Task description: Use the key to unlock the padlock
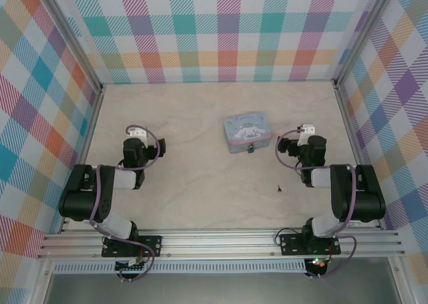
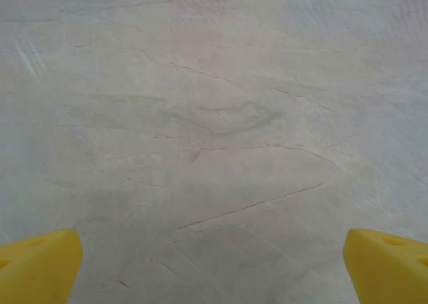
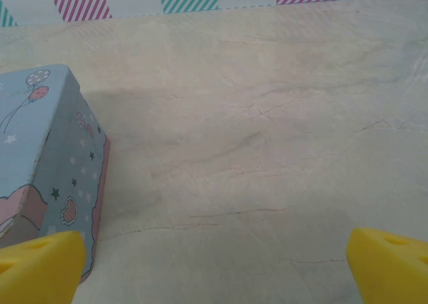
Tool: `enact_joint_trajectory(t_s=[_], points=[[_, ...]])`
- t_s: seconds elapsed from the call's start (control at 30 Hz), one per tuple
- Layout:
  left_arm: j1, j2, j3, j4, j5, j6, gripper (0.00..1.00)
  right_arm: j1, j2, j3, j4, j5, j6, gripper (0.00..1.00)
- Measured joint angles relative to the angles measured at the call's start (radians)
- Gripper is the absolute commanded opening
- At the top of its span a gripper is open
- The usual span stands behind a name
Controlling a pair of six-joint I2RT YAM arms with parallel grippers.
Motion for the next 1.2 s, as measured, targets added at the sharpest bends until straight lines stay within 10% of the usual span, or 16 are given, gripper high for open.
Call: enact_joint_trajectory(t_s=[0.83,1.2], points=[[0.000,-0.026,-0.002,-0.025,-0.001,-0.003,1.00,0.000,-0.005,0.000,-0.011,0.002,0.001,1.00],[0.000,-0.447,0.153,-0.446,-0.013,-0.136,1.00,0.000,-0.329,0.193,-0.543,-0.010,0.114,1.00]])
